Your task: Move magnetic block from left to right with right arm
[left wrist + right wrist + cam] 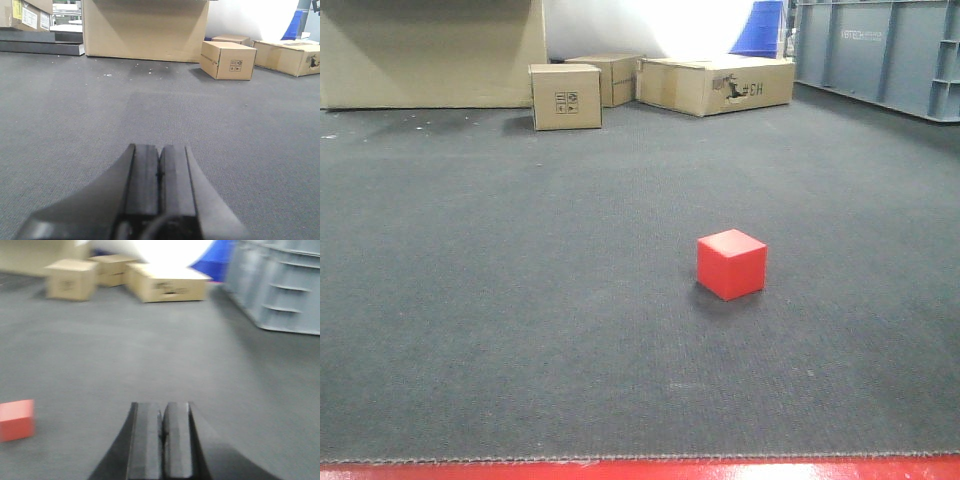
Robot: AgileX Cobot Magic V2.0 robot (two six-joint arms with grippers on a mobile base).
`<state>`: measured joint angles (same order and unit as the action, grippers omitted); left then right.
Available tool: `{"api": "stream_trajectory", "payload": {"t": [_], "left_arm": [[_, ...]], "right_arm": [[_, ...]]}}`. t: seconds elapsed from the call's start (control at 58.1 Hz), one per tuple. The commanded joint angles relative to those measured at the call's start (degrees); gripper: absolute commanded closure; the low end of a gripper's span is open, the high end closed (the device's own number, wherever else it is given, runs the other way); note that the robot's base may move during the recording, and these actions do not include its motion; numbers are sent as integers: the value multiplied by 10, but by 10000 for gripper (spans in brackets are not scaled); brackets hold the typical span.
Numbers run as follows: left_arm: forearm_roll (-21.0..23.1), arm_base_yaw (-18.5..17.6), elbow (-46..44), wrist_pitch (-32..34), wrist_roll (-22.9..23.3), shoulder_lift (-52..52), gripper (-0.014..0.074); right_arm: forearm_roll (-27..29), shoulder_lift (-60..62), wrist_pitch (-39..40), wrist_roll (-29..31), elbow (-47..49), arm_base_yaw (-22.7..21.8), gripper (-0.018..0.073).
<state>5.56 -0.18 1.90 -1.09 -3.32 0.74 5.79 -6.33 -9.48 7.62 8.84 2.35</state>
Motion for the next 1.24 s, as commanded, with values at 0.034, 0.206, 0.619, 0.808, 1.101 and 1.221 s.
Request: {"api": "stream_trajectory", "payload": {"t": [0.034,0.206,0.619,0.808,1.101,1.221], "left_arm": [[3,0,4,47,3,4,722],[3,0,4,47,3,4,722],[3,0,4,47,3,4,722],[3,0,4,47,3,4,722],[3,0,4,47,3,4,722],[3,0,4,47,3,4,722]], "right_arm": [[-3,40,117,-7,-53,-32,501],[-1,81,140,-7,-106,-41,501],[-2,81,135,-7,-106,-41,501],[-2,81,135,-7,-106,-41,501],[-2,81,135,-7,-106,-41,501],[-2,81,135,-7,-106,-41,501]]}}
